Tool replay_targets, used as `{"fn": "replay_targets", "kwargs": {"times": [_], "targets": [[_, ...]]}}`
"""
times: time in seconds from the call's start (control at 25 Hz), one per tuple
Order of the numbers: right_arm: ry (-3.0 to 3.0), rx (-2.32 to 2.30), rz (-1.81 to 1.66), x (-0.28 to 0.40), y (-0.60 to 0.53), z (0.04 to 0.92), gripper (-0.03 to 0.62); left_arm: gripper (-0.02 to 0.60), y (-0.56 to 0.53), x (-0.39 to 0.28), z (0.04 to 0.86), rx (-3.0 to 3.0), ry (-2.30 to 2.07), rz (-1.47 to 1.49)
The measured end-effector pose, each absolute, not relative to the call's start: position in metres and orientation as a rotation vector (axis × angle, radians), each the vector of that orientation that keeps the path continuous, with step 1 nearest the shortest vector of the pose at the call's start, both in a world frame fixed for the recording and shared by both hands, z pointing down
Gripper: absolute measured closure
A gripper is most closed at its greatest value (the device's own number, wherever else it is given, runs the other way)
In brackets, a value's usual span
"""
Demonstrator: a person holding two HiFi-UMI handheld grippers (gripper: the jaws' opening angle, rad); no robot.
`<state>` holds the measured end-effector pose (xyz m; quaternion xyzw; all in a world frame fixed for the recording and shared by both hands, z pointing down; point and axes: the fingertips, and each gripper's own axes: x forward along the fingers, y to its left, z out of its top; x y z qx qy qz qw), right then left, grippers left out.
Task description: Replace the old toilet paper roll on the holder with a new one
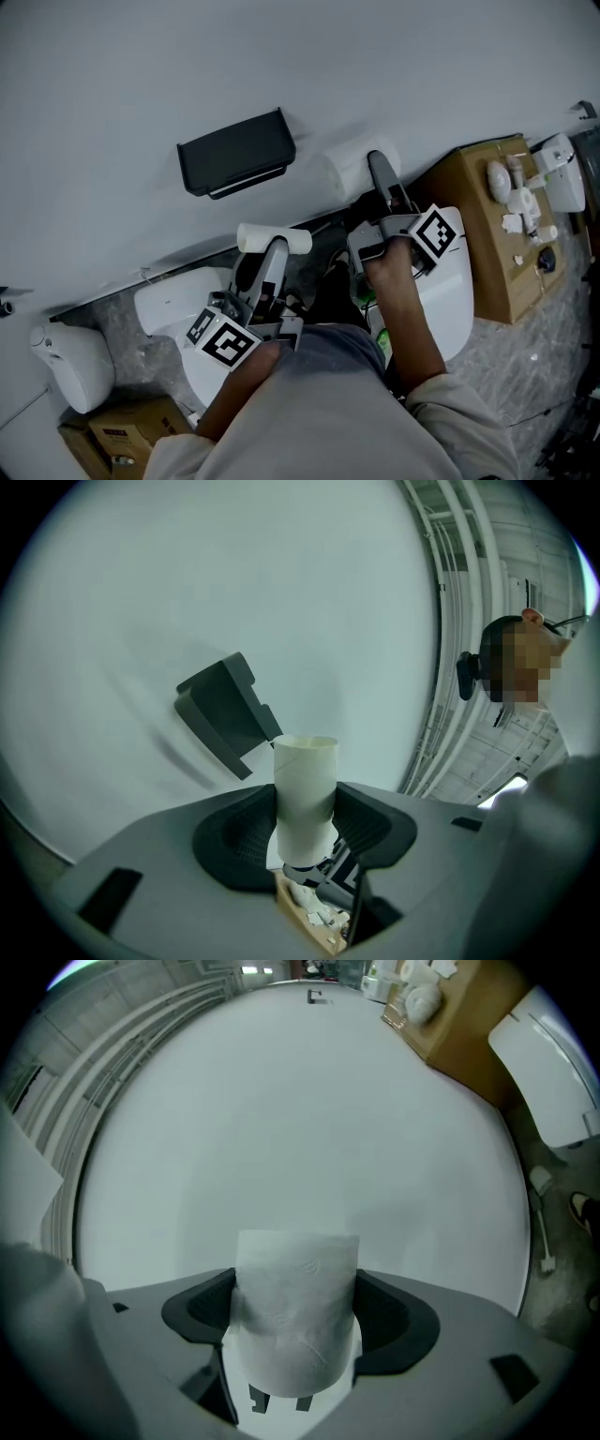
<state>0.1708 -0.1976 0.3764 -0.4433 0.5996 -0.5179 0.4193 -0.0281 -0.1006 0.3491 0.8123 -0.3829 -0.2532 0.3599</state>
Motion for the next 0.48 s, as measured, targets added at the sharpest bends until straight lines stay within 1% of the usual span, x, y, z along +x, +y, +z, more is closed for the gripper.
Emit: {"fn": "replay_targets", "kwargs": {"times": [0.48], "targets": [[1.459, -1.145, -1.37, 0.136, -0.226, 0.416, 0.198, 0.39, -0.091, -0.054, 0.355, 2.05, -1.064, -0.691]]}}
